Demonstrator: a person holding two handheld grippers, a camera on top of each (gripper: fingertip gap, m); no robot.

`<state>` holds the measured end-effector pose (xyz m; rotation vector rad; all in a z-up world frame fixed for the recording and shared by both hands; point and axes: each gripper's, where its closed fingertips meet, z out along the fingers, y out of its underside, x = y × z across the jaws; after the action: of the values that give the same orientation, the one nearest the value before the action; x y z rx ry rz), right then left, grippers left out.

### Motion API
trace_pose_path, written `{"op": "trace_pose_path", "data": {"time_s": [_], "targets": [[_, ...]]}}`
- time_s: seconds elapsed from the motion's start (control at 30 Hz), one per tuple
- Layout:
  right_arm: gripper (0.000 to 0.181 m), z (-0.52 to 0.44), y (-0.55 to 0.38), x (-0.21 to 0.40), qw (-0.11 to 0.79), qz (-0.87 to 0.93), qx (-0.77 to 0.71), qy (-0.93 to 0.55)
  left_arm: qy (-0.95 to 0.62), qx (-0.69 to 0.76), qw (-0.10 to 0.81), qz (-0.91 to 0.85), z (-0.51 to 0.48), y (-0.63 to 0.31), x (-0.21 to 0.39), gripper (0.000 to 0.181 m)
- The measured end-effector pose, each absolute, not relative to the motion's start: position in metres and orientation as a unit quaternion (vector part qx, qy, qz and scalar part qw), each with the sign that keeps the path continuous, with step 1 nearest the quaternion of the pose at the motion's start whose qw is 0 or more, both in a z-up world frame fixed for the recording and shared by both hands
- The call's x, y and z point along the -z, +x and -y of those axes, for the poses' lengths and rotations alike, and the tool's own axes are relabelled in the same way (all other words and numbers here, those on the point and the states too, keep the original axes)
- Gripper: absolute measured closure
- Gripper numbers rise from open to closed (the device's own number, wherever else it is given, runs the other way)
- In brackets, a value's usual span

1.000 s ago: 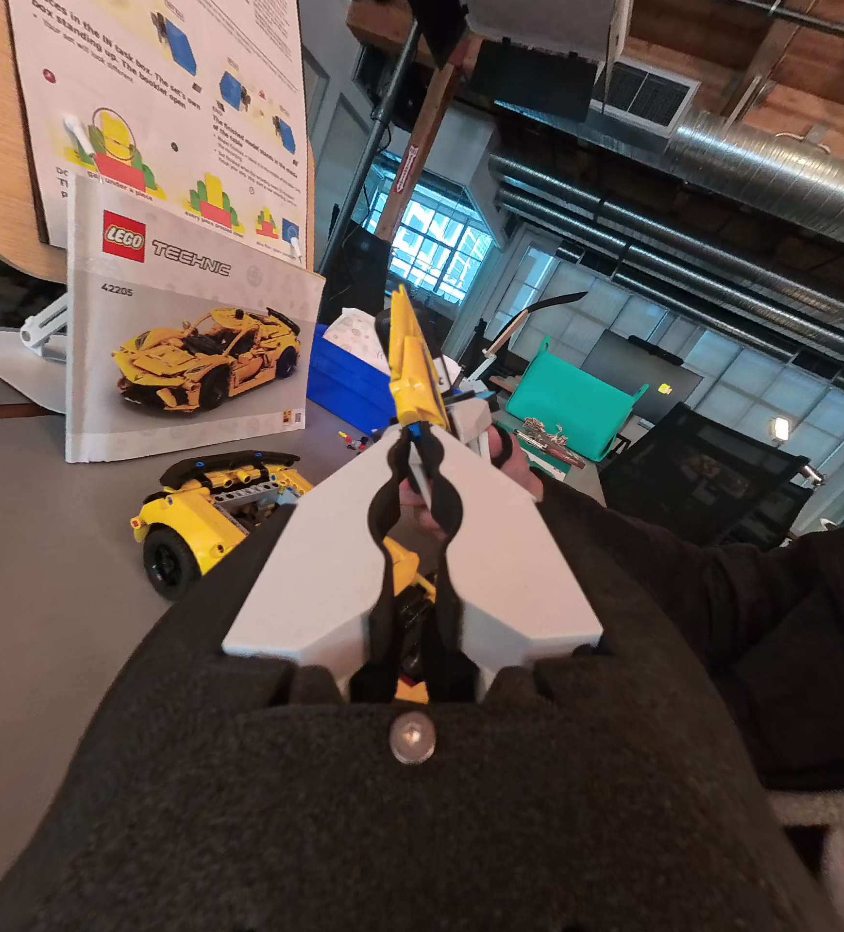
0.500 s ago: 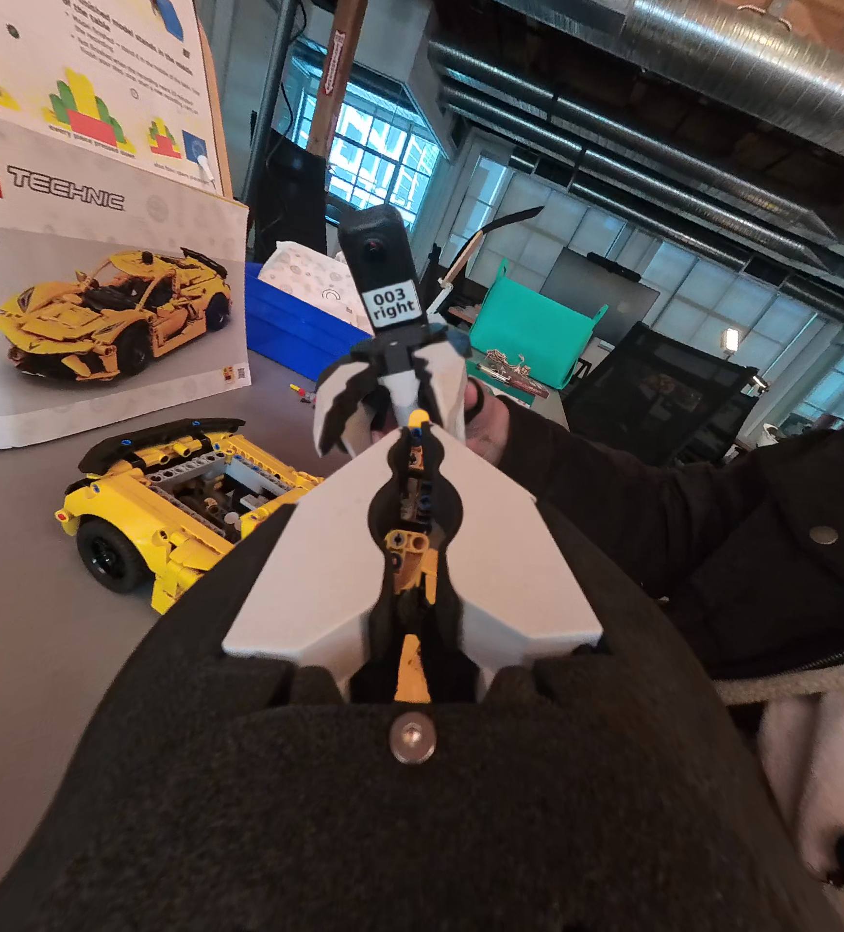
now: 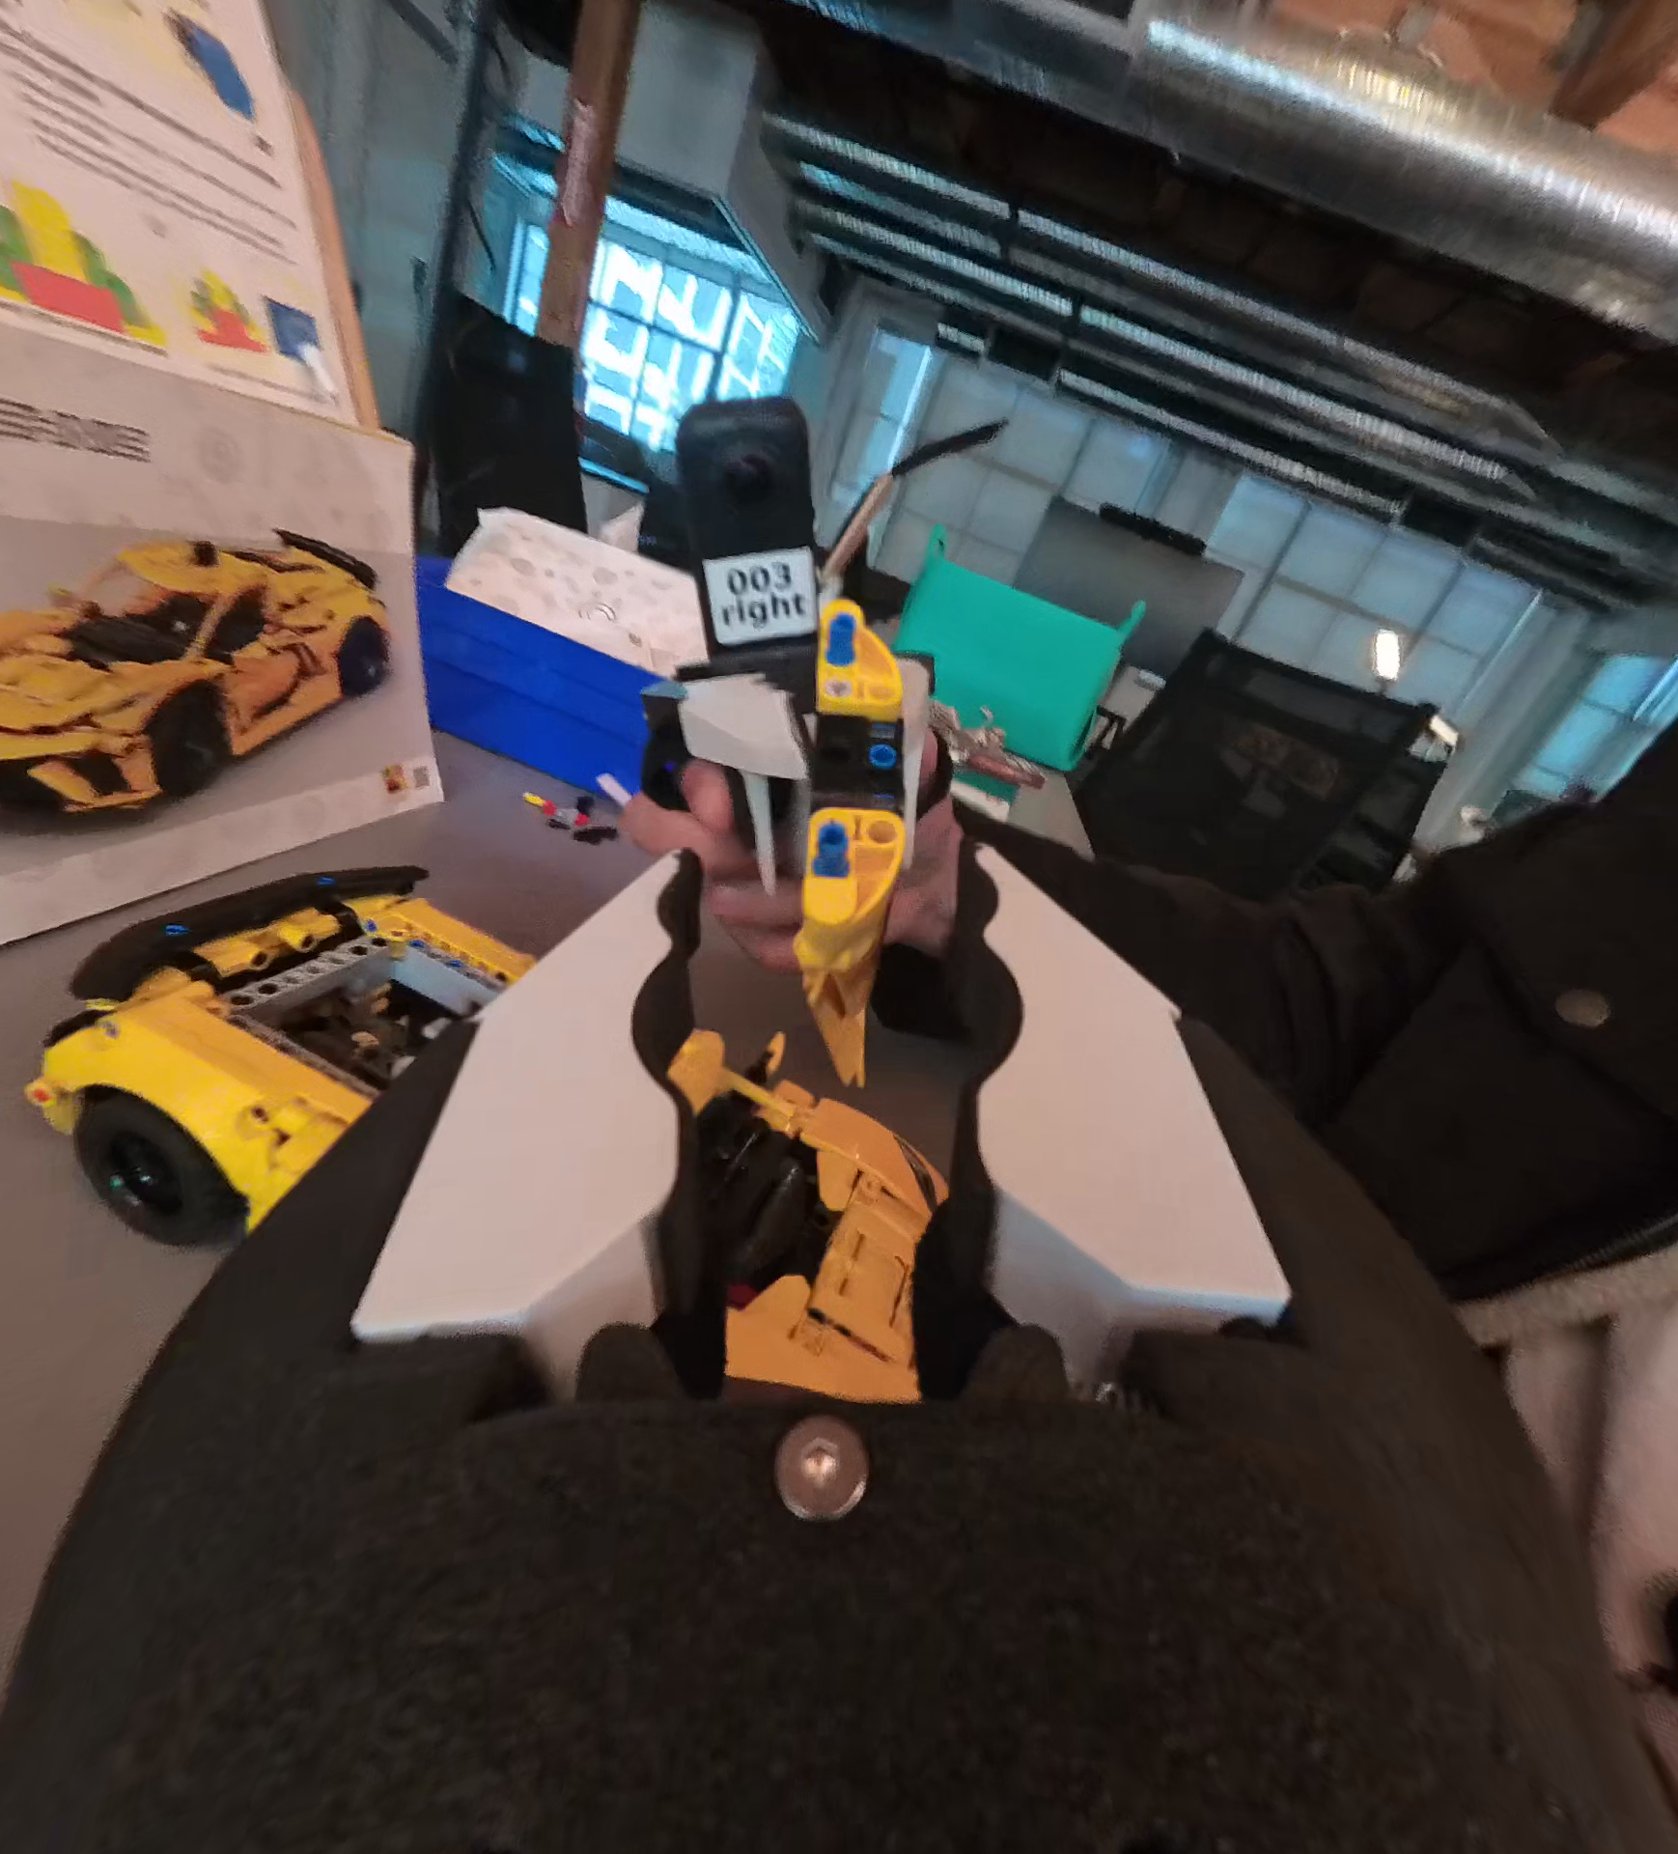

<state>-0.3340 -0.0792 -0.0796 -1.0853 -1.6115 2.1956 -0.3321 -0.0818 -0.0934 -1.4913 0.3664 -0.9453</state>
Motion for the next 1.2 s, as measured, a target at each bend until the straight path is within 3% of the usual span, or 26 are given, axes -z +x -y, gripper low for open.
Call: {"op": "trace_pose_path", "data": {"time_s": [0.03, 0.07, 0.17, 0.23, 0.37, 0.7, 1.0, 1.07, 1.2], "targets": [[0.167, 0.083, -0.336, 0.083, 0.104, 0.554, -0.738, -0.370, -0.654, 0.401, 0.618, -0.173, 0.082, -0.326, 0.097, 0.141], [0.167, 0.083, -0.337, 0.084, 0.106, 0.556, -0.737, -0.371, -0.658, 0.390, 0.617, -0.183, 0.082, -0.324, 0.100, 0.165], [0.163, 0.070, -0.344, 0.097, 0.156, 0.582, -0.684, -0.412, -0.693, 0.333, 0.614, -0.179, 0.075, -0.333, 0.112, 0.165], [0.148, 0.061, -0.348, 0.097, 0.213, 0.595, -0.647, -0.426, -0.719, 0.279, 0.609, -0.186, 0.071, -0.338, 0.122, 0.165], [0.158, 0.065, -0.344, 0.091, 0.239, 0.614, -0.626, -0.417, -0.735, 0.248, 0.596, -0.209, 0.069, -0.334, 0.131, 0.166], [0.173, 0.067, -0.344, 0.103, 0.209, 0.634, -0.605, -0.434, -0.749, 0.215, 0.583, -0.231, 0.068, -0.329, 0.141, 0.166], [0.176, 0.065, -0.360, 0.087, 0.014, 0.432, -0.771, -0.468, -0.742, 0.175, 0.611, -0.212, 0.065, -0.344, 0.132, 0.166], [0.176, 0.064, -0.361, 0.084, 0.017, 0.417, -0.780, -0.467, -0.740, 0.183, 0.614, -0.206, 0.065, -0.345, 0.129, 0.166], [0.176, 0.058, -0.364, 0.089, 0.126, 0.479, -0.716, -0.492, -0.751, 0.192, 0.600, -0.196, 0.064, -0.348, 0.133, 0.166]]}}
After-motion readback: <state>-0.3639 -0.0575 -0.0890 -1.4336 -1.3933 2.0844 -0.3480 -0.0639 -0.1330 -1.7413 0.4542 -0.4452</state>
